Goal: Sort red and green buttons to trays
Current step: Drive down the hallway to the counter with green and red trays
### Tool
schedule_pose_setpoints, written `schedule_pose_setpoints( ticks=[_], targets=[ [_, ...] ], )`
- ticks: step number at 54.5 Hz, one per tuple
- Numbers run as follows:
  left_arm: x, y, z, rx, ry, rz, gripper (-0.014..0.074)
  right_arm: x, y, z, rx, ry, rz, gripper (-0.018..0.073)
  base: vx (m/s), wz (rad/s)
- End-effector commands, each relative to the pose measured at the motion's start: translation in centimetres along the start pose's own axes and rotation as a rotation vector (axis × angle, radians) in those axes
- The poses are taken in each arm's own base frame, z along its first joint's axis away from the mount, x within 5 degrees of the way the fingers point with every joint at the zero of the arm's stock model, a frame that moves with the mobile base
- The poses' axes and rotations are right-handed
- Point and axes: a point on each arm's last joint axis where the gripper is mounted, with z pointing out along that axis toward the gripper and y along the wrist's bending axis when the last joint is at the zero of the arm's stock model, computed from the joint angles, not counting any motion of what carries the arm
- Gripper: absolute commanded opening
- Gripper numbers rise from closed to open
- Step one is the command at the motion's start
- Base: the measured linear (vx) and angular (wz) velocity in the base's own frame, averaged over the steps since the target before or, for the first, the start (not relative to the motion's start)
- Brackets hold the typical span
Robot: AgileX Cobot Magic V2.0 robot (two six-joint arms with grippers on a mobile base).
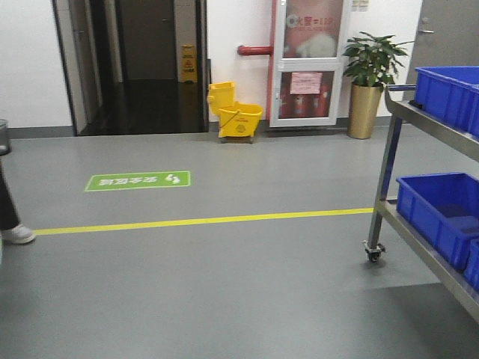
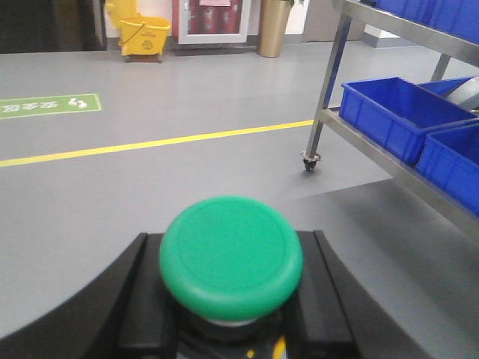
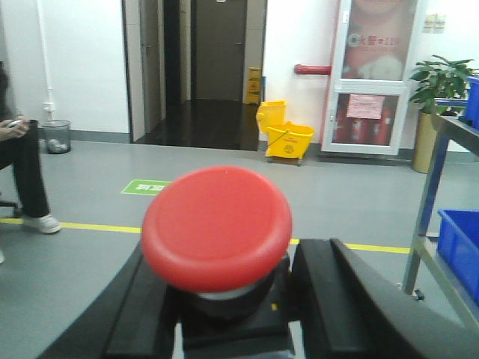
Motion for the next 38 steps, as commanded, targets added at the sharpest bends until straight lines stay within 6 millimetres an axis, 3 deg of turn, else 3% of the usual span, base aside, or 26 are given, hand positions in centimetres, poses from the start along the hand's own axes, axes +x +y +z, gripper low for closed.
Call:
schedule_pose_setpoints(
  ticks=[1, 38],
  targets=[
    [-1.60, -0.53, -0.31, 0.047, -0.098, 0.000, 0.0000, -1.43, 0.41, -0.02, -0.043, -0.066, -0.017, -0.0010, 0.59, -0.28],
    [-1.59, -0.53, -0.28, 0.047, -0.097, 0.000, 0.0000, -1.43, 0.41, -0.02, -0.043, -0.066, -0.017, -0.0010, 0.54, -0.31]
  ],
)
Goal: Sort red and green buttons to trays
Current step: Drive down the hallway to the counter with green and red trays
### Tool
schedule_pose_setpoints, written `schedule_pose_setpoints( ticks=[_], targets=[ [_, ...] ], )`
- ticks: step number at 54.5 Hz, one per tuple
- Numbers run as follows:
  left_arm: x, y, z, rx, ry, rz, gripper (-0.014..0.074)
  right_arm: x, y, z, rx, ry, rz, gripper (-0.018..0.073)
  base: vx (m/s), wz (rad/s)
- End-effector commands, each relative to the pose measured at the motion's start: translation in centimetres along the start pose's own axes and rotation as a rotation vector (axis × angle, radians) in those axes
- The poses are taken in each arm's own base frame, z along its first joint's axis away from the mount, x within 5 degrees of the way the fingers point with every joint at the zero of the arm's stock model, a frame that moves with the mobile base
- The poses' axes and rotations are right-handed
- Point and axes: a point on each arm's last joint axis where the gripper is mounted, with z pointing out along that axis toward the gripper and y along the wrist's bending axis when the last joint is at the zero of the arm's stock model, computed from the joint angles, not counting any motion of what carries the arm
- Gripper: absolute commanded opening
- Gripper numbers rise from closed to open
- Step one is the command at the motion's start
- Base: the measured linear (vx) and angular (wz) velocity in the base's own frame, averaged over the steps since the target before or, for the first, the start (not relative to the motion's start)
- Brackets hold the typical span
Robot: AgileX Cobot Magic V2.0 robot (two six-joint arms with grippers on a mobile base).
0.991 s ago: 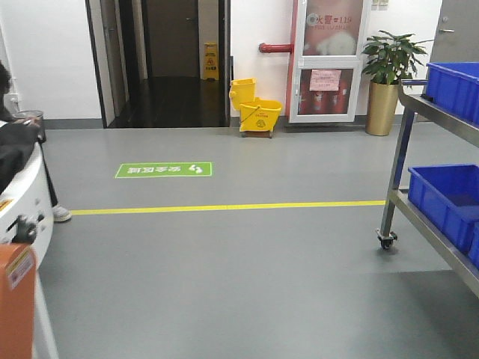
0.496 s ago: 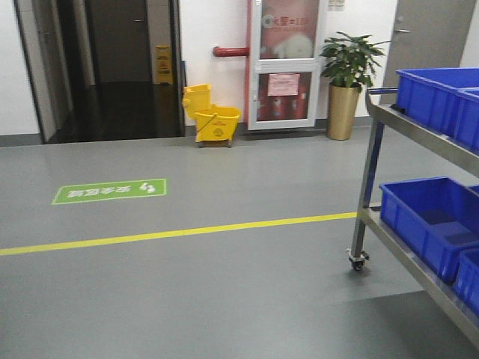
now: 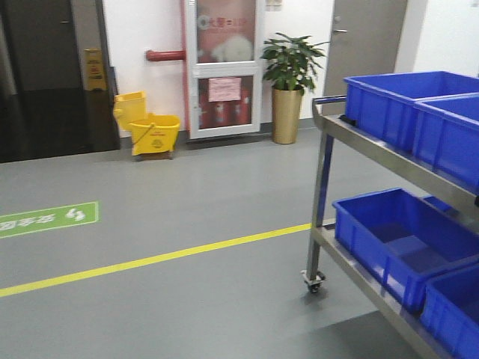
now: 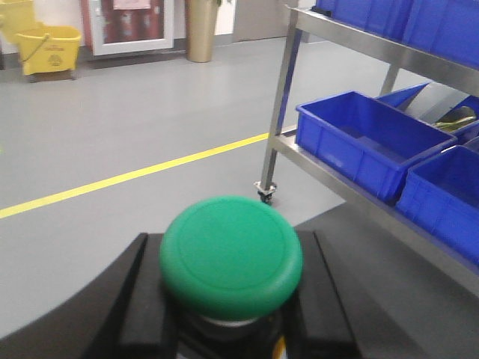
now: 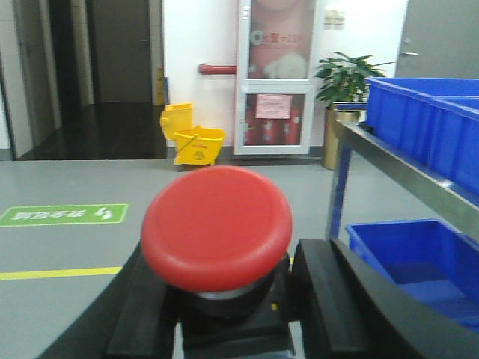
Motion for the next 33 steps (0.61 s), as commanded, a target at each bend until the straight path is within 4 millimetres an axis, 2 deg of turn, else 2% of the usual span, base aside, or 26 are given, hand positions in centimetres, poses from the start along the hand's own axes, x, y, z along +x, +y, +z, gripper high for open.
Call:
schedule_pose_setpoints(
  ticks=[1, 17, 33],
  targets=[
    [-1.59, -0.53, -0.28, 0.047, -0.096, 0.000, 0.0000, -1.43, 0.41, -0.02, -0.043, -0.066, -0.017, -0.0010, 0.48, -0.36],
    [-1.59, -0.53, -0.28, 0.047, -0.096, 0.000, 0.0000, -1.43, 0.41, -0.02, -0.043, -0.066, -0.017, -0.0010, 0.43, -0.44],
    [-1.59, -0.53, -0.28, 0.047, -0.096, 0.000, 0.0000, -1.43, 0.41, -0.02, -0.043, -0.066, -0.017, -0.0010, 0.35, -0.68]
  ],
)
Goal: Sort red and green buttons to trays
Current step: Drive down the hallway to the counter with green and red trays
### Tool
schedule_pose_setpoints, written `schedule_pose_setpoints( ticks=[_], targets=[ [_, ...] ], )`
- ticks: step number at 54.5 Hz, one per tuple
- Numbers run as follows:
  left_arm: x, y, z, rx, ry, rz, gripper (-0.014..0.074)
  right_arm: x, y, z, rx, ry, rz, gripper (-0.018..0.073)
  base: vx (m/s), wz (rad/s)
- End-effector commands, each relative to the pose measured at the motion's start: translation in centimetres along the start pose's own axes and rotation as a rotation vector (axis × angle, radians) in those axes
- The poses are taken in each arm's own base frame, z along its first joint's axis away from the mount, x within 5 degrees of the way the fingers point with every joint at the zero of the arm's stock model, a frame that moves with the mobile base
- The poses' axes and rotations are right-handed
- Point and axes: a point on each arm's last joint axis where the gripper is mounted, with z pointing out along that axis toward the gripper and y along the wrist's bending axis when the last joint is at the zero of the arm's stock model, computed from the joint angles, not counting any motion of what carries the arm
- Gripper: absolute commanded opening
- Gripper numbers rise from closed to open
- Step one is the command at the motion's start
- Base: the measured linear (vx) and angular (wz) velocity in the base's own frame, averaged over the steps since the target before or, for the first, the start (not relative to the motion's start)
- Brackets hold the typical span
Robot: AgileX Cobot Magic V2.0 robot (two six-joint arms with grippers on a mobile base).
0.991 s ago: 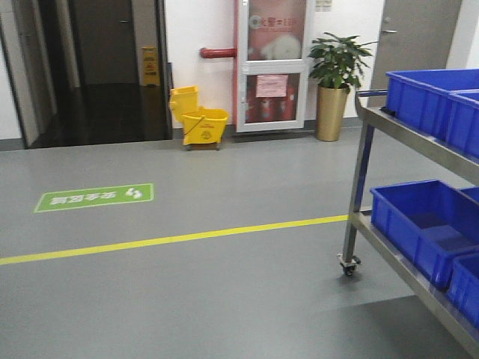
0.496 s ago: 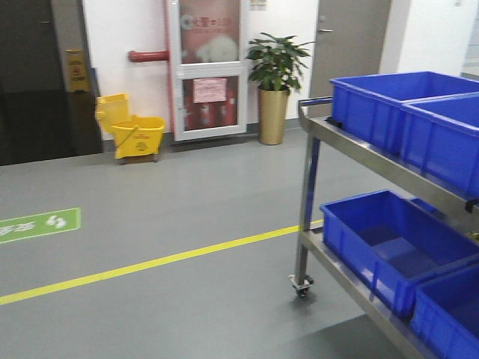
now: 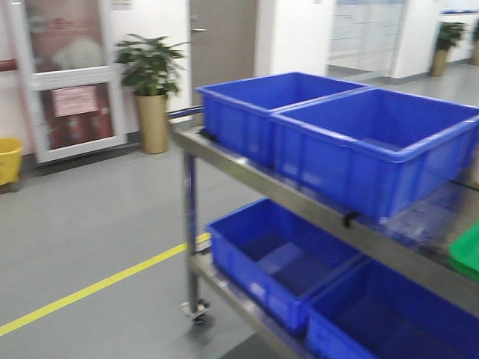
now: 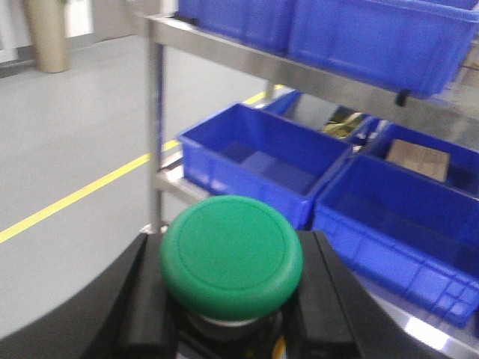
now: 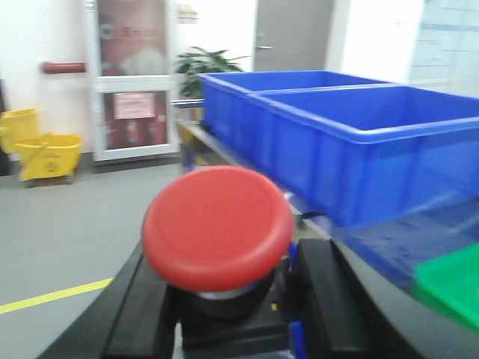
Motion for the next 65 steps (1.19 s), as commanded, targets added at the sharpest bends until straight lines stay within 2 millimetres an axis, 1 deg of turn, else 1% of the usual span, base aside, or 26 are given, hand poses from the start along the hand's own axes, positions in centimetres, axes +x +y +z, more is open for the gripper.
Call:
schedule_pose_setpoints(
  ticks=[1, 19, 65],
  targets=[
    [-1.59, -0.53, -0.28, 0.047, -0.096, 0.000, 0.0000, -1.43, 0.41, -0.02, -0.043, -0.066, -0.017, -0.0010, 0.32, -0.75],
    [-1.59, -0.53, -0.28, 0.047, -0.096, 0.000, 0.0000, -1.43, 0.41, -0.02, -0.043, -0.066, -0.017, -0.0010, 0.29, -0.70],
    [-1.59, -0.53, -0.28, 0.047, -0.096, 0.000, 0.0000, -1.43, 0.41, -0.02, -0.043, -0.066, -0.017, -0.0010, 0.21, -0.58]
  ],
)
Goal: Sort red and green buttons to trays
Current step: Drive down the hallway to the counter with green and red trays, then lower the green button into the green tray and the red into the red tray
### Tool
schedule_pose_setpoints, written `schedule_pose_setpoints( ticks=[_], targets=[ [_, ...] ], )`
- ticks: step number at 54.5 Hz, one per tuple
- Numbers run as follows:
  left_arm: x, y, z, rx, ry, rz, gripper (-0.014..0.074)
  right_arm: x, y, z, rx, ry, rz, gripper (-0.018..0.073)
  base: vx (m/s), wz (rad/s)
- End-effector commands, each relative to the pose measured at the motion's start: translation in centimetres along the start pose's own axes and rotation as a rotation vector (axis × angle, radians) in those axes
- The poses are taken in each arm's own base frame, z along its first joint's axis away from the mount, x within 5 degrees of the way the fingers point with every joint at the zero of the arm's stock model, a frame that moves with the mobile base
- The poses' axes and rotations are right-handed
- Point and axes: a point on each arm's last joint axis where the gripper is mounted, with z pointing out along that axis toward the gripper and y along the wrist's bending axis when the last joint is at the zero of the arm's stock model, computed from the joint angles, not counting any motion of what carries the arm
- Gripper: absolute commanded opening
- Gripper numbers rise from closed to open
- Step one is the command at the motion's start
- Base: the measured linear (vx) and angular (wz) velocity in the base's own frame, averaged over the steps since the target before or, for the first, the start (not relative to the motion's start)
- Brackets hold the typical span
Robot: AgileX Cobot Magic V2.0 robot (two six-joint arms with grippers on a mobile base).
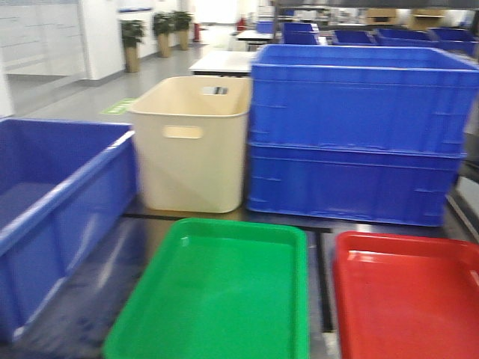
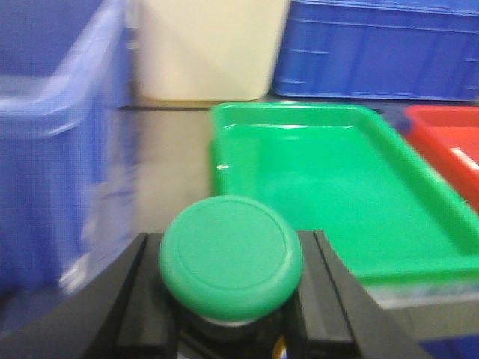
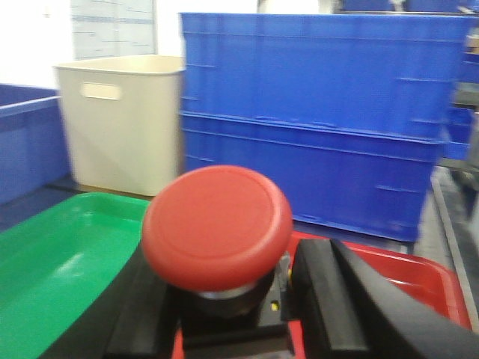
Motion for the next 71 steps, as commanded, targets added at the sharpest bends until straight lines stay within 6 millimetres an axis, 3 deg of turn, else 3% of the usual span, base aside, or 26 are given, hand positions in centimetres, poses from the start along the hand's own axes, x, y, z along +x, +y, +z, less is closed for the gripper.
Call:
schedule_pose_setpoints(
  ticks=[1, 21, 71],
  targets=[
    [-1.59, -0.53, -0.28, 0.047, -0.096, 0.000, 0.0000, -1.43, 0.41, -0.02, -0.043, -0.066, -0.017, -0.0010, 0.16, -0.62],
    [-1.59, -0.53, -0.28, 0.047, -0.096, 0.000, 0.0000, -1.43, 0.41, -0.02, -0.043, -0.066, -0.017, -0.0010, 0.12, -0.45],
    [-1.80, -0.64, -0.31, 0.059, -0.120, 0.000, 0.0000, -1.43, 0.45, 0.03, -0.046, -0.067, -0.018, -0.0010, 0.00, 0.00]
  ],
)
